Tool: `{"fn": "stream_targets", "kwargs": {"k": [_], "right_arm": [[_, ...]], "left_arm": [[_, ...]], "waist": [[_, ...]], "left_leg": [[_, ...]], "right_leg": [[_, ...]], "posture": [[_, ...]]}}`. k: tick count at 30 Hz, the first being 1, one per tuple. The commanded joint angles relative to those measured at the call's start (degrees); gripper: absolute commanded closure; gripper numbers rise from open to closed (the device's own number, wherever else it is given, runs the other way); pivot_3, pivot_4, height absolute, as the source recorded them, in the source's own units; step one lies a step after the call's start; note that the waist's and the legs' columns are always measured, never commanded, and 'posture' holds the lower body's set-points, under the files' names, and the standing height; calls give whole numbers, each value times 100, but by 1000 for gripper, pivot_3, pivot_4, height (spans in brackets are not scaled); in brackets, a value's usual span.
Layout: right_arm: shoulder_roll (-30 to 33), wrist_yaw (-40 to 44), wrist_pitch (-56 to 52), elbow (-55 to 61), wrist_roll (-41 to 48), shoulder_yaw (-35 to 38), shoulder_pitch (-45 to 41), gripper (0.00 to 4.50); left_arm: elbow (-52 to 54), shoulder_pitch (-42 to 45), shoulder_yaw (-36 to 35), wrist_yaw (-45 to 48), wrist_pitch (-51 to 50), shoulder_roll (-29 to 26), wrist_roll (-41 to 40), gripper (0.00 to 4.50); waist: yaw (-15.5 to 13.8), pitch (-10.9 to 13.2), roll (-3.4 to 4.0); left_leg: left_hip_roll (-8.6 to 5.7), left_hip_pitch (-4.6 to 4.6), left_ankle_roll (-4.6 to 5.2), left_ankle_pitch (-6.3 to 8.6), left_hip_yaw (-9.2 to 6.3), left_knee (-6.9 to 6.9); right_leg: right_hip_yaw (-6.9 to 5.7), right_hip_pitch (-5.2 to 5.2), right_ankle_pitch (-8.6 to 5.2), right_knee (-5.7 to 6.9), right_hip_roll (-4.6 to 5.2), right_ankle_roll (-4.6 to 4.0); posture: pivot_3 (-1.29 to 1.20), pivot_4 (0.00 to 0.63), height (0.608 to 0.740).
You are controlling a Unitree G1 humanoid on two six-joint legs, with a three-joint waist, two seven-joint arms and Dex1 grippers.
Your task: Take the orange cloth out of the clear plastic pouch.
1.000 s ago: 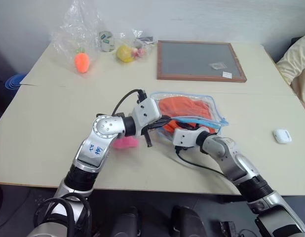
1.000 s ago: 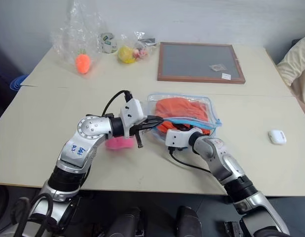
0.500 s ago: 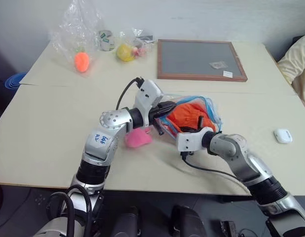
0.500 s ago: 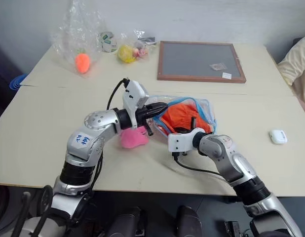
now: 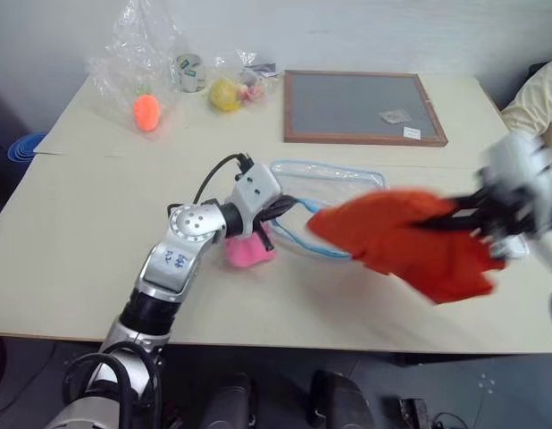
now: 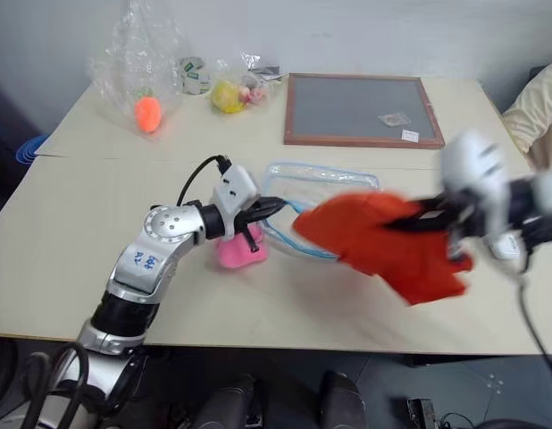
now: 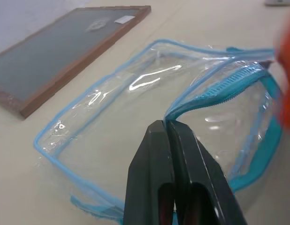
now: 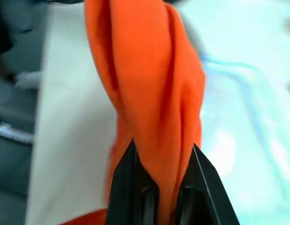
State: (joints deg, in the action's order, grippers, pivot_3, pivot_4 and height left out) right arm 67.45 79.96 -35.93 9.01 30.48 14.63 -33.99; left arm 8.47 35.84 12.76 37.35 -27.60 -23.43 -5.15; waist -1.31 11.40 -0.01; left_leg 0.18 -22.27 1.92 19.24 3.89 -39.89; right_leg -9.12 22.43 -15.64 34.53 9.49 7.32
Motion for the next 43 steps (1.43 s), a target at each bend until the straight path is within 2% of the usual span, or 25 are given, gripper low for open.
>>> {"fn": "stream_targets", "kwargs": {"k": [1,4,7,10,13,15,17,21,24,27,30,31,33,37,39,43], "right_arm": [[448,-57,1711,-1897,-1186,-307,-425,4482],[472,-892,3696,-3575,-2638,-1090,-1252,4482],[199,-2003,5272,-4638,-3718,-1667,-1837,4482],[-256,-3114,6336,-4939,-4359,-1968,-1661,4482],[-512,-3407,6656,-4917,-4452,-2005,-1217,4500],[-644,-3593,6719,-4664,-4520,-2032,-747,4500],[-899,-3720,6544,-4176,-4473,-2035,-72,4500],[-960,-3569,6118,-3478,-4269,-1896,699,3251],[-869,-3167,5617,-3026,-3788,-1647,1166,2242],[-690,-2814,5125,-2540,-3360,-1322,1510,1253],[-475,-2118,3932,-1882,-2395,-759,1996,174],[-406,-1905,3517,-1691,-2053,-529,2158,39],[-198,-1454,2541,-1487,-1337,70,2442,39],[399,-692,1236,-2400,-583,1210,2598,39],[688,-347,1048,-3104,-556,1577,2719,39],[896,53,1281,-3896,-652,1852,2864,39]], "left_arm": [[527,-179,110,303,335,-326,127,4500],[655,-327,98,354,317,-471,142,4500],[731,-443,181,411,445,-628,278,4500],[755,-480,154,384,401,-656,315,4500],[805,-471,72,366,199,-593,237,3849],[945,-474,36,468,128,-638,157,3263],[1216,-424,-149,523,-185,-687,-51,2655],[1815,-217,-766,737,-1279,-849,-889,1432],[2203,-42,-1577,1173,-2257,-1251,-2028,533],[2191,-62,-2016,1396,-2525,-1703,-2487,528],[1988,-375,-2310,1736,-2319,-2251,-2588,528],[1914,-498,-2415,1871,-2225,-2406,-2627,528],[1705,-789,-2710,2293,-1986,-2762,-2746,528],[761,-1110,-3146,3110,-1125,-3531,-2575,528],[321,-890,-3129,3260,-816,-3794,-2491,528],[-219,-571,-2938,3407,-333,-3949,-2380,528]], "waist": [[11,0,0],[30,2,4],[63,7,14],[133,7,14],[134,7,14],[103,9,16],[43,9,16],[-5,10,18],[1,9,18],[-3,9,20],[-11,9,20],[-15,10,20],[-16,10,21],[-16,12,24],[-27,12,24],[0,10,20]], "left_leg": [[-1,2,0,0,4,5],[-13,3,0,0,23,8],[-10,0,-2,-3,30,13],[-4,0,-11,-8,32,27],[0,0,-14,-10,32,31],[-3,-1,-10,-13,32,31],[-3,-6,-9,-13,29,27],[-2,-4,-9,-13,17,23],[1,2,-9,-14,10,15],[2,5,-10,-13,6,16],[0,7,-9,-13,3,15],[-1,7,-9,-13,4,16],[-1,5,-9,-13,4,17],[-1,6,-7,-12,9,17],[-2,6,-6,-11,10,19],[-3,9,-2,-5,18,29]], "right_leg": [[1,0,0,-2,0,0],[13,6,2,-1,2,4],[19,18,2,3,4,7],[15,21,2,-2,-1,6],[9,17,2,-3,-4,6],[11,18,2,-3,-3,6],[6,18,2,-4,-1,6],[7,14,2,-1,-2,6],[5,5,2,5,-2,5],[5,2,2,2,-4,5],[2,-3,1,-2,-4,5],[4,-2,2,-2,-3,5],[1,-2,2,-4,-4,5],[1,1,1,-3,-5,4],[-1,2,0,-7,-4,2],[4,1,0,-13,-4,3]], "posture": [[0,150,740],[0,150,740],[0,150,740],[0,150,740],[0,150,740],[0,150,740],[0,150,740],[0,150,740],[0,150,740],[0,150,740],[0,150,740],[0,150,740],[0,150,740],[0,150,740],[0,150,740],[0,150,740]]}}
